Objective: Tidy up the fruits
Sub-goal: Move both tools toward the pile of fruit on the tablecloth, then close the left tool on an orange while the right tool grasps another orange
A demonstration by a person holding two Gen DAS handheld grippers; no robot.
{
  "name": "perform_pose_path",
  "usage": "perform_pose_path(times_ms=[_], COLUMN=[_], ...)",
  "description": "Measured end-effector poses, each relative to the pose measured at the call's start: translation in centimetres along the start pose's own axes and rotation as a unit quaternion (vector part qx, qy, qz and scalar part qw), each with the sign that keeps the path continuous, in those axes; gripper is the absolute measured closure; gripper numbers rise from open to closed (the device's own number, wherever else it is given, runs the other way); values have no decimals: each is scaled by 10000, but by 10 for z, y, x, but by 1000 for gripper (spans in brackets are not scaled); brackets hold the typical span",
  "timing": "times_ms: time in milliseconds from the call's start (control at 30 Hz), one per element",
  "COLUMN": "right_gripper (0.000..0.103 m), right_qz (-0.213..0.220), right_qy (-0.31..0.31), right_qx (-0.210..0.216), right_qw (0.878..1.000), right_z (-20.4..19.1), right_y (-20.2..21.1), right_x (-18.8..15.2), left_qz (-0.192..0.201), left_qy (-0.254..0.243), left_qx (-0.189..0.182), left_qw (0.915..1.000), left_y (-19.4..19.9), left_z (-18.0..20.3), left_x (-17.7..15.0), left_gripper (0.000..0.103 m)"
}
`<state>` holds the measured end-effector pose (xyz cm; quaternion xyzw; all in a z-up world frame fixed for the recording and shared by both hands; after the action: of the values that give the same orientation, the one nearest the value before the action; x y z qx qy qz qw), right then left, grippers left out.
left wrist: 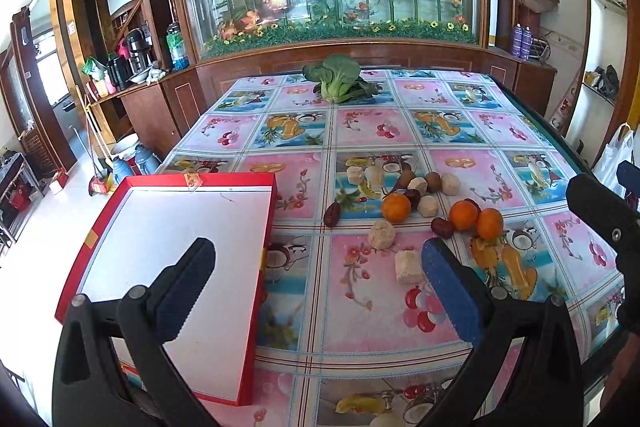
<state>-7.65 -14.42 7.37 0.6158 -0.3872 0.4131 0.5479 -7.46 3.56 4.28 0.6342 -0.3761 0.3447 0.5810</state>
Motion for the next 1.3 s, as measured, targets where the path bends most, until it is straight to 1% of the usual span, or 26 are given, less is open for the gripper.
perform_pose_path(times_ms=[200,300,367,433,533,567,700,767,867,900,933,1000,1067,1200,1267,1300], right_gripper=[1,1,1,1,1,1,1,1,10,11,13,28,34,41,41,42], right_qz=[-43,-155,-316,-612,-1097,-1201,-1243,-1290,-1406,-1460,-1510,-1665,-1820,-1885,-1862,-1856], right_qy=[-14,41,139,283,471,515,563,536,353,311,273,158,-6,-204,-281,-290], right_qx=[3,-4,-14,10,14,15,35,85,225,249,272,388,532,697,747,783], right_qw=[10000,9999,9994,9977,9928,9914,9906,9902,9892,9885,9878,9851,9819,9794,9793,9791], right_z=[2,5,8,11,18,19,24,26,30,31,32,32,31,31,31,31], right_y=[-4,-12,-20,-33,-54,-59,-73,-81,-91,-96,-99,-105,-109,-111,-111,-111], right_x=[-3,-11,-22,-39,-65,-70,-74,-73,-74,-74,-75,-80,-87,-92,-93,-92], left_qz=[-100,-154,-192,-242,-459,-558,-881,-940,-1044,-1113,-1131,-1122,-1115,-1269,-1343,-1428], left_qy=[0,-23,-42,-80,-198,-256,-405,-428,-458,-496,-514,-582,-633,-740,-822,-863], left_qx=[-11,-9,-12,-12,21,26,85,74,-154,-267,-304,-372,-408,-700,-886,-896], left_qw=[9999,9999,9998,9997,9987,9981,9952,9946,9934,9922,9918,9913,9909,9867,9835,9819], left_y=[-4,-9,-12,-17,-31,-37,-58,-64,-72,-75,-76,-82,-91,-113,-124,-131], left_z=[1,1,2,2,-1,-2,-5,-3,6,12,13,18,21,34,42,44], left_x=[-3,-4,-6,-9,-20,-24,-35,-36,-34,-35,-34,-30,-23,-15,-14,-16], left_gripper=[0,0,0,0,0,0,0,0,0,0,0,0,0,0,0,0])
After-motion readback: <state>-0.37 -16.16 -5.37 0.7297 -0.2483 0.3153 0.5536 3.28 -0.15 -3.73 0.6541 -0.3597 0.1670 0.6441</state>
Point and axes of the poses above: each gripper's, at about its wrist camera, not at the fingertips, and y roughly against the way its jaws point, z to its right, x to its top, the point moved 9 cm from there along -y, roughly the way its jaws point, and after that the axes turned 10 degrees about z, right-handed, at the moved point
